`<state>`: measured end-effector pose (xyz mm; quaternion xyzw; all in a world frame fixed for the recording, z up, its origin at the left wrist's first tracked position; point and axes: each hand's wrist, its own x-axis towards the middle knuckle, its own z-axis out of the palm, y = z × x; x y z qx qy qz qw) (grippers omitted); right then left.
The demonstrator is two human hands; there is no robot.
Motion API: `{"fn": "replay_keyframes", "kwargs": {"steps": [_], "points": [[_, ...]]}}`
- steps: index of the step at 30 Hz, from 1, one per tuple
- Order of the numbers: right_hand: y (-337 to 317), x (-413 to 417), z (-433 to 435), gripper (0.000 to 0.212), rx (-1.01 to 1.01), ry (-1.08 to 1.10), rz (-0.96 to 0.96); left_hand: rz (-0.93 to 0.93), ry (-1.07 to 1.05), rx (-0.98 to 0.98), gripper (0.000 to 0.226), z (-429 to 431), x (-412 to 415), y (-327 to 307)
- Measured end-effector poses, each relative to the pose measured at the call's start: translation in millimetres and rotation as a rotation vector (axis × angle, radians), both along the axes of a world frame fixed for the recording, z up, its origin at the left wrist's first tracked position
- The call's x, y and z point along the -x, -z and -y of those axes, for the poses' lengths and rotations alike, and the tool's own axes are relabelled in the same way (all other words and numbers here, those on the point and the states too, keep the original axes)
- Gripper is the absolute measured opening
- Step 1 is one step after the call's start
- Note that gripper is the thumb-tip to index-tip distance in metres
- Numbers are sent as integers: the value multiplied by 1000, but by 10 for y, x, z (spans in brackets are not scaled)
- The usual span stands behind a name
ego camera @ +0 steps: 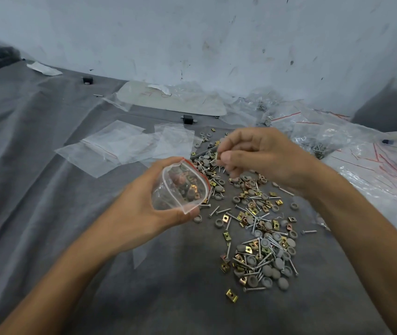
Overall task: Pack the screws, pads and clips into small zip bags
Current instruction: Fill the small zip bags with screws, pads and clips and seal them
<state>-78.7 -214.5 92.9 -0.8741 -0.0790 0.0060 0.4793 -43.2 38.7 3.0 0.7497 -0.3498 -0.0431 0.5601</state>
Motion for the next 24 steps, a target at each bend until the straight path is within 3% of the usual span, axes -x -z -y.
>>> {"fn": "replay_keyframes", "kwargs": {"steps": [6,10,12,14,16,20,24], "points": [[-136,-10,-423,11,152,-215,110,-9,14,-10,74,7,-13,13],[-16,-159,-207,9,92,-41,110,-25,2,16,74,3,-4,2],[162,-264,-21,8,300,103,107,-38,2,29,73,4,11,-1],[421,-350,115,15,649,125,-17,-30,3,23,72,0,22,-20],[682,-398,191,12,827,121,-148,-32,11,27,72,-5,22,-32],[921,-460,217,21,842,162,-144,-49,20,35,74,-3,18,-29],[941,-497,234,13,817,168,-144,-52,21,34,75,-11,14,-24]]}}
